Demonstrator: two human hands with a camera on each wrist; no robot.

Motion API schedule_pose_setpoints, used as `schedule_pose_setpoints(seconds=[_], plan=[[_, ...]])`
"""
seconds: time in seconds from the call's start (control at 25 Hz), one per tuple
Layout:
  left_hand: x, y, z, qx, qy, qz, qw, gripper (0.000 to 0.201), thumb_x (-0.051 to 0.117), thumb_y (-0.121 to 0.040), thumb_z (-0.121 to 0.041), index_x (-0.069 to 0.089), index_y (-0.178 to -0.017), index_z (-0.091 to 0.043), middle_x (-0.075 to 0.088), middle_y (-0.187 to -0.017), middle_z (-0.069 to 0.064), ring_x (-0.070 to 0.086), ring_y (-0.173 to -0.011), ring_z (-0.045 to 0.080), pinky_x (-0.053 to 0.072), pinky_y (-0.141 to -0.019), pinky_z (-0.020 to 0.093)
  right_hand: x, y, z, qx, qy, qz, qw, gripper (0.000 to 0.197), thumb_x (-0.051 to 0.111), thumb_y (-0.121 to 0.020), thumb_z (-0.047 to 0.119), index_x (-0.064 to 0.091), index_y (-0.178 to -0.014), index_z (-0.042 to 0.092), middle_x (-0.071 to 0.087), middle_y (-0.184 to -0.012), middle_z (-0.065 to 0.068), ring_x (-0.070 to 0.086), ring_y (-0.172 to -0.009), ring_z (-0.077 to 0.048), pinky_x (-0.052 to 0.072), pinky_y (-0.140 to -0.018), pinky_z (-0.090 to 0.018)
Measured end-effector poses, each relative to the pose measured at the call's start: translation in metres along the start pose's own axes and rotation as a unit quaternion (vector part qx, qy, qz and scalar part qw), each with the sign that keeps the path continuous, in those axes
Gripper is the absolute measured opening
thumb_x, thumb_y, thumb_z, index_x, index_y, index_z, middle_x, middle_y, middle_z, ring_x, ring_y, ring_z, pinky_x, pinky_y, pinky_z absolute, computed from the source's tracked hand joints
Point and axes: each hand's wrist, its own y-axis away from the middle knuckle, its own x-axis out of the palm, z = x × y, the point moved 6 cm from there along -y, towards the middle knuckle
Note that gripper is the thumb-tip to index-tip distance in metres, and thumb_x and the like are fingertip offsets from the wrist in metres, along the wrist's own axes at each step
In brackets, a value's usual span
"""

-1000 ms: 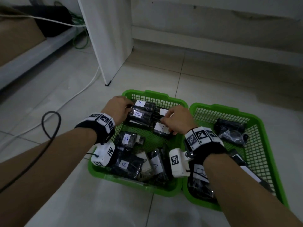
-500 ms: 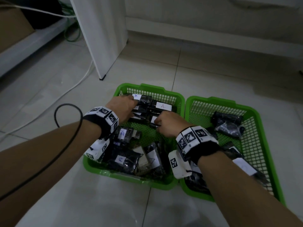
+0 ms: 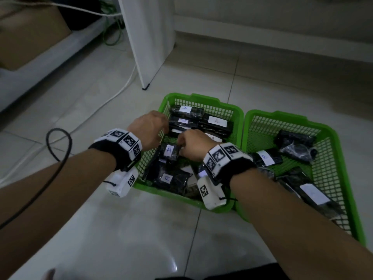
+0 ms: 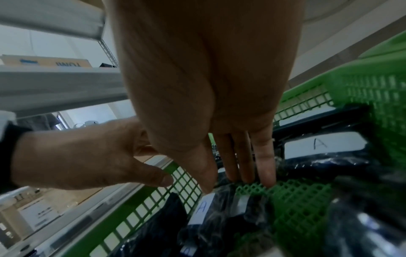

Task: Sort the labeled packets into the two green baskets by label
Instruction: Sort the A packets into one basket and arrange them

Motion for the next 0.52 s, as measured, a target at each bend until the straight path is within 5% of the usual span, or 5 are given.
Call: schedule_pose_setpoints(seconds=[0.2,0.32,0.4,0.52], plan=[[0.009,0.013,0.015,-0.045,0.035,0.031,0.998,0.042,0.069,-0.072,-0.007,0.067,-0.111,-0.024,0.045,-0.149,0.005,0.053,-0.127,0.027,0.048,-0.100,0.039,0.034,-0.030,0.014,-0.021,0.040,0.026,0.999,0.033,0.059,-0.101,0.025,0.059,-0.126,0.003,0.061,-0.128,-0.017,0.060,-0.114,-0.031,0.035,-0.075,-0.022],[0.007,0.016,0.011,-0.046,0.014,0.062,0.997,0.040,0.072,-0.077,-0.019,0.069,-0.117,-0.025,0.027,-0.161,0.003,0.045,-0.135,0.024,0.045,-0.104,0.035,0.031,-0.034,0.014,-0.013,0.047,0.039,0.998,0.032,0.070,-0.093,0.020,0.065,-0.117,0.000,0.067,-0.118,-0.016,0.065,-0.103,-0.031,0.038,-0.070,-0.025],[0.013,0.017,0.012,-0.046,-0.018,0.102,0.994,0.044,0.073,-0.076,-0.044,0.071,-0.113,-0.022,0.035,-0.157,0.002,0.029,-0.146,0.014,0.044,-0.105,0.034,0.022,-0.035,0.009,0.006,0.046,0.049,0.998,0.030,0.074,-0.087,0.018,0.067,-0.109,-0.001,0.070,-0.106,-0.013,0.066,-0.092,-0.029,0.042,-0.067,-0.028],[0.036,0.020,0.015,-0.033,-0.084,0.172,0.981,0.083,0.056,-0.060,-0.087,0.075,-0.099,-0.016,0.039,-0.154,0.004,0.000,-0.152,0.015,0.030,-0.117,0.042,0.012,-0.031,-0.005,0.044,0.040,0.062,0.996,0.028,0.070,-0.089,0.012,0.068,-0.108,-0.007,0.066,-0.094,-0.016,0.062,-0.077,-0.027,0.043,-0.058,-0.027]])
